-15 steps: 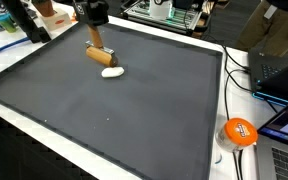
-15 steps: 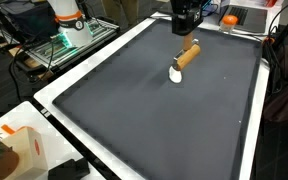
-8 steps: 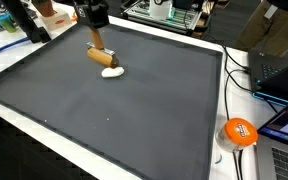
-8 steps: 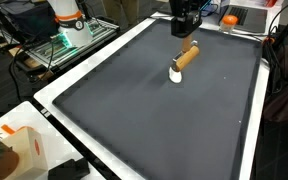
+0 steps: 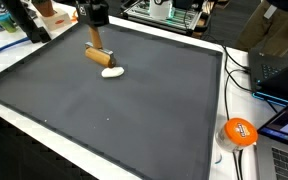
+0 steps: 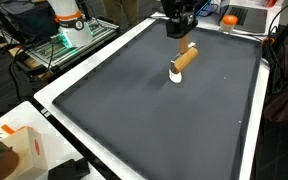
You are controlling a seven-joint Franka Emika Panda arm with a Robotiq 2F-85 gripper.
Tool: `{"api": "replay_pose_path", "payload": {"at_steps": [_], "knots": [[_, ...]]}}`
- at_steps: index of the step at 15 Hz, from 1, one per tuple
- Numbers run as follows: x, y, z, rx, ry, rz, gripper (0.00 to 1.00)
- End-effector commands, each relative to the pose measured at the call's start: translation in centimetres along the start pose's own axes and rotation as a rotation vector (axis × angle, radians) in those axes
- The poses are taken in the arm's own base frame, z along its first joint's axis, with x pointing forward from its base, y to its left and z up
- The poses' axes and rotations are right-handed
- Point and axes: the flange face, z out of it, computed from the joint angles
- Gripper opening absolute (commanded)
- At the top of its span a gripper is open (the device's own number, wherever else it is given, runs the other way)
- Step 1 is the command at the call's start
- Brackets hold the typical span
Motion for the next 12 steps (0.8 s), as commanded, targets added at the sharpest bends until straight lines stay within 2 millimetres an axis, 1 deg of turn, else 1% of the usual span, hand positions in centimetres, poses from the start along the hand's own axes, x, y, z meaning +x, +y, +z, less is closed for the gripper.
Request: {"api": "replay_pose_path", "payload": {"at_steps": [1,7,12], "knots": [[-3.0,0.4,-1.6,0.008,0.067,0.007,0.22],[-5.9,0.4,-1.2,0.044,0.092,0.01,0.22],[-6.9,0.3,-0.4,0.051,0.145,0.033,0.22]]}}
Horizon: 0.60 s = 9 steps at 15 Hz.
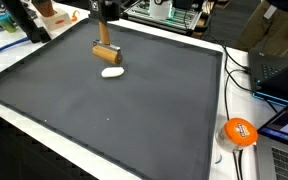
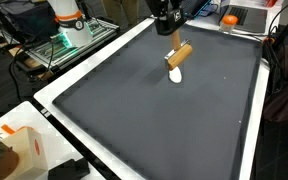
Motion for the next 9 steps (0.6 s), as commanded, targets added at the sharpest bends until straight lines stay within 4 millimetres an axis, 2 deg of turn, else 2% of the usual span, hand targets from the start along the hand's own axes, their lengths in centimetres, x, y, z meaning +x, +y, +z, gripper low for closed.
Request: {"api": "replay_pose_path", "payload": {"at_steps": [1,9], "knots": [[-1.28,0.01,-0.27,0.012,0.056,0.018,0.22],[-1.95,-0.27,0.67,0.021,0.123,0.029,0.22]]}}
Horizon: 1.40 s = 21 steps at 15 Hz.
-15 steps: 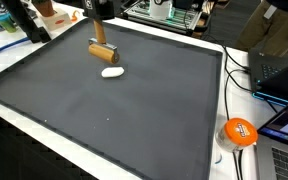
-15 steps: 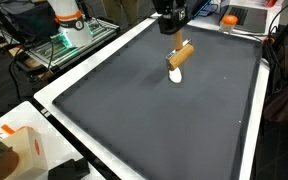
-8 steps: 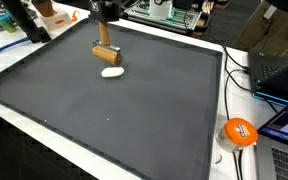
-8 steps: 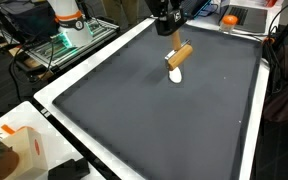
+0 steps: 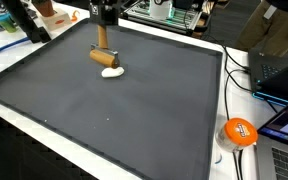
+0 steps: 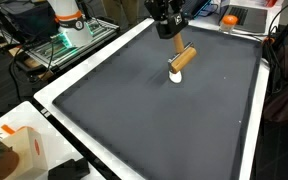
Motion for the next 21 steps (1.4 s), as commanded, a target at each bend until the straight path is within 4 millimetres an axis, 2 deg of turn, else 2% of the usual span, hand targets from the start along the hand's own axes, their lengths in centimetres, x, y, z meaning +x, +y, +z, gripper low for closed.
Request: {"api": "replay_pose_path", "payload": {"at_steps": [1,3,4,8,9,15,21], "knots": [[-0.7,-0.3,-0.5,0.012,0.032,0.018,0.22],[-0.5,-0.5,-0.8,0.028,0.021,0.024,0.22],[-0.1,-0.2,0.0,0.005,0.007,0.006,0.47],[-0.1,-0.4,0.0,0.011,0.006,0.013,0.47],[-0.3,-0.4,0.1,0.004,0.021,0.016,0.22],[-2.9,-0.4,0.1,-0.042,0.116,-0.023,0.22],[-5.3,-0.3,-0.1,-0.019,0.219,0.014,0.22]]}}
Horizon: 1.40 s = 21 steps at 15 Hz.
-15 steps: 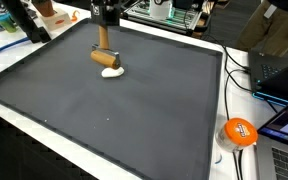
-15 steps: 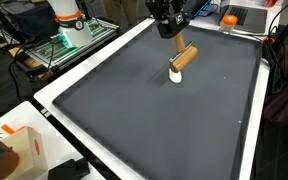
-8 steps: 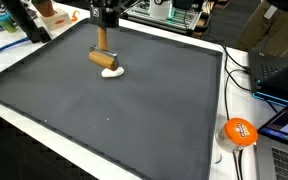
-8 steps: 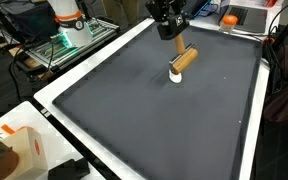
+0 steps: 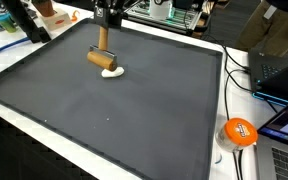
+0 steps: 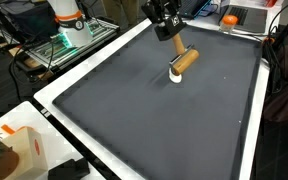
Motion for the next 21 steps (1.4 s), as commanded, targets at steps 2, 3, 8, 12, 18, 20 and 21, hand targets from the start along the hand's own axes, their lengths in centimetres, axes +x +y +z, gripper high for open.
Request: {"api": "replay_pose_path", "payload": {"at_steps": [2,3,8,12,18,20,21], "knots": [[-1.7,0.9,-1.4,-0.005,0.078,0.035,0.22],[-1.9,1.1,-1.5,-0.007,0.09,0.043,0.22],[-2.9,1.4,-1.6,-0.028,0.097,0.05,0.22],[-5.0,0.2,-0.9,-0.022,0.054,0.031,0.22],[-7.1,-0.8,-0.3,-0.008,0.024,0.012,0.22],[-7.3,-0.7,-0.2,-0.01,0.022,0.021,0.22],[-7.3,-0.7,-0.2,-0.012,0.021,0.023,0.22]]}}
